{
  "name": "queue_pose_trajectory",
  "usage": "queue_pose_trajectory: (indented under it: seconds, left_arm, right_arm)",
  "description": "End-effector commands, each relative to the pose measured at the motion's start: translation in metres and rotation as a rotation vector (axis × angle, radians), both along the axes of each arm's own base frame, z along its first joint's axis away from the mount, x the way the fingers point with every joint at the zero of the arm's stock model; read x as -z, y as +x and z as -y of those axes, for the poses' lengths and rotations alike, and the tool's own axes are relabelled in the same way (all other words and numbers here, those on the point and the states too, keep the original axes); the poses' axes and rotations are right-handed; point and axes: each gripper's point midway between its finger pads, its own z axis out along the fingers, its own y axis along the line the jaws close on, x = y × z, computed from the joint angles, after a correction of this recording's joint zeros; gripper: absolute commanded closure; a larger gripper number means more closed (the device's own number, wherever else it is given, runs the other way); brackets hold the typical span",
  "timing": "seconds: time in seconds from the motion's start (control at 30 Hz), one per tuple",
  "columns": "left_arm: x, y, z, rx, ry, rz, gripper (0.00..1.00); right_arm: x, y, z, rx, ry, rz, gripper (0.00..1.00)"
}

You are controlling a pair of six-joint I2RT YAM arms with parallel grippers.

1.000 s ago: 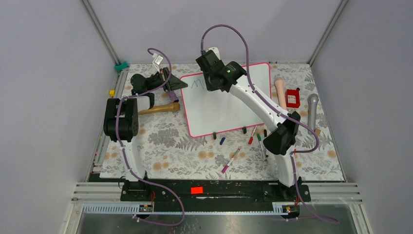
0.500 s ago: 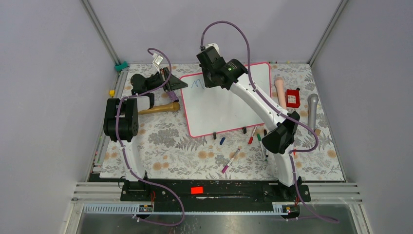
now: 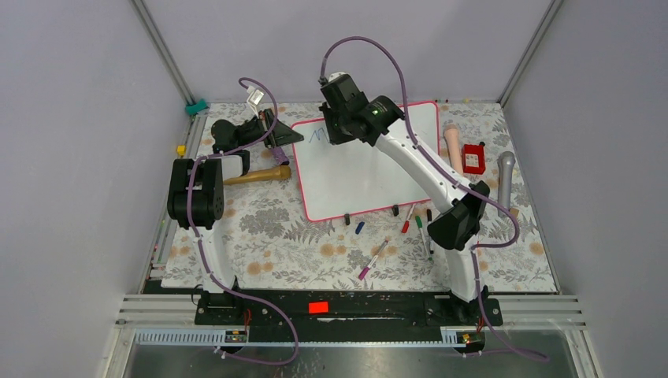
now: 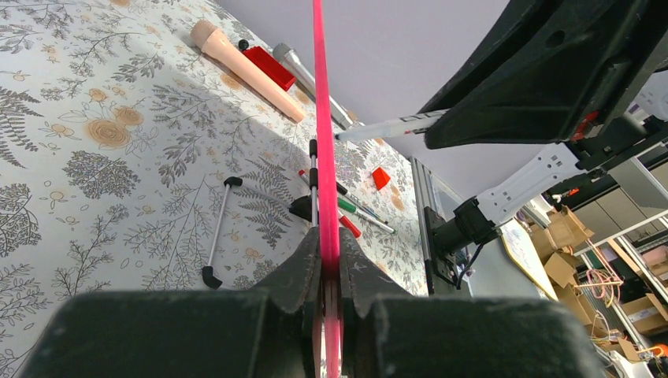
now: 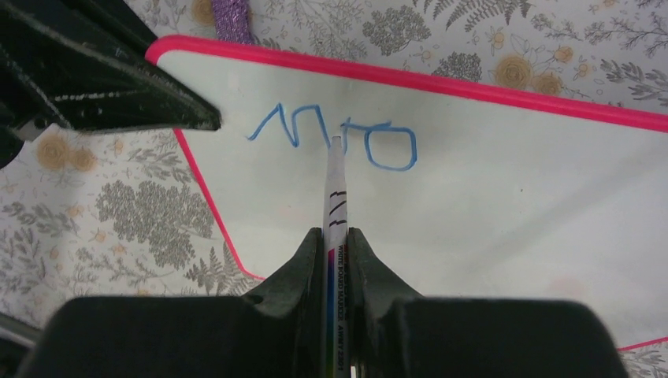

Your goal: Write a sentence on the whiteboard

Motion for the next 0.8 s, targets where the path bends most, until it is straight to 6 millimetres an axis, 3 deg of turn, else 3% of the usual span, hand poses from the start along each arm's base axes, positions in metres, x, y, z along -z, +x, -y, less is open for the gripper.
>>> queue_pose_trajectory:
  seconds: [0.0, 0.1, 0.23, 0.77]
  left_arm:
    - [-0.003, -0.022, 0.007, 0.117, 0.060, 0.093, 1.00]
    - [-0.004, -0.021, 0.007, 0.114, 0.057, 0.095, 1.00]
    - [-0.005, -0.021, 0.006, 0.113, 0.058, 0.092, 1.00]
    - [-0.007, -0.018, -0.002, 0.102, 0.063, 0.087, 1.00]
  right_arm:
    - [-0.059, -0.017, 0.020, -0.054, 0.073, 0.094, 1.00]
    - [-0.073, -0.023, 0.038, -0.030, 0.087, 0.130, 1.00]
    - [-0.072, -0.024, 0.055, 0.003, 0.129, 0.176, 1.00]
    - [-0.067, -0.032, 0.083, 0.032, 0.131, 0.222, 1.00]
